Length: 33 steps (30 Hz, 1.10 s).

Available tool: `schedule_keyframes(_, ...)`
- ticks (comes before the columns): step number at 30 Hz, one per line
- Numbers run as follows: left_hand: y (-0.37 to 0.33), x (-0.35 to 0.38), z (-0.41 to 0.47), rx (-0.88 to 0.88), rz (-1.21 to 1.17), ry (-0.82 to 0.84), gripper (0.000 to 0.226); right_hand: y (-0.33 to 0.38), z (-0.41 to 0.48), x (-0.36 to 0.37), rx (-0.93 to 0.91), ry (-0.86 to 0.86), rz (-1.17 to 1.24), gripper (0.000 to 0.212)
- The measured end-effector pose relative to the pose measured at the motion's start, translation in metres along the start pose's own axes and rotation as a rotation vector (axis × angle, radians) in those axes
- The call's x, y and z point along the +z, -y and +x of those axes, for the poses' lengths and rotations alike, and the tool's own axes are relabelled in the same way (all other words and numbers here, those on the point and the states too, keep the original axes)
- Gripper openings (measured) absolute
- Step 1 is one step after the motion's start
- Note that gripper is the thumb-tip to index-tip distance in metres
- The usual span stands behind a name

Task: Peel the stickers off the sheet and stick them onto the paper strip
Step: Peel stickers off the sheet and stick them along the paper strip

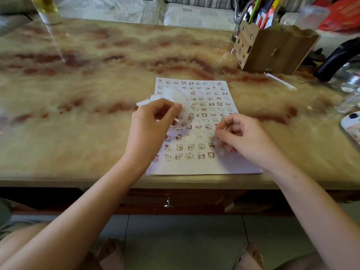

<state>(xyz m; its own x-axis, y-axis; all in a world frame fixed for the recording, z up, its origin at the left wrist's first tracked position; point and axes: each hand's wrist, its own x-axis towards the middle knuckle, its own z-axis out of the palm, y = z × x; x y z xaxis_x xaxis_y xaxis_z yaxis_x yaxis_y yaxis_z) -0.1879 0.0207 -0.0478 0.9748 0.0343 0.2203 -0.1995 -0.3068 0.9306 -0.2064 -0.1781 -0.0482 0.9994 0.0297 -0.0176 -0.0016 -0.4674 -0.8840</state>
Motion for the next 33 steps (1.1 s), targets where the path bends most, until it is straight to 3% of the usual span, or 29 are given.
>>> schedule_keyframes(6, -0.003, 0.002, -0.003, 0.055, -0.01, -0.007, 0.018, 0.017, -0.005, 0.019, -0.27, -0.129, 0.128, 0.006)
schedule_keyframes(13, -0.006, 0.003, -0.004, 0.041, -0.076, 0.008, 0.016, 0.018, 0.002, 0.037, -0.268, -0.243, 0.109, 0.023)
schedule_keyframes(23, -0.004, 0.0, 0.001, -0.062, -0.28, 0.017, 0.016, 0.011, 0.014, 0.04, -0.219, -0.197, 0.081, 0.019)
schedule_keyframes(29, -0.005, 0.0, 0.001, -0.09, -0.327, 0.02, 0.015, 0.021, 0.007, 0.035, -0.292, -0.134, 0.276, 0.019)
schedule_keyframes(33, -0.005, 0.002, -0.001, -0.105, -0.303, 0.039, 0.017, 0.022, 0.006, 0.038, -0.33, -0.138, 0.226, 0.018)
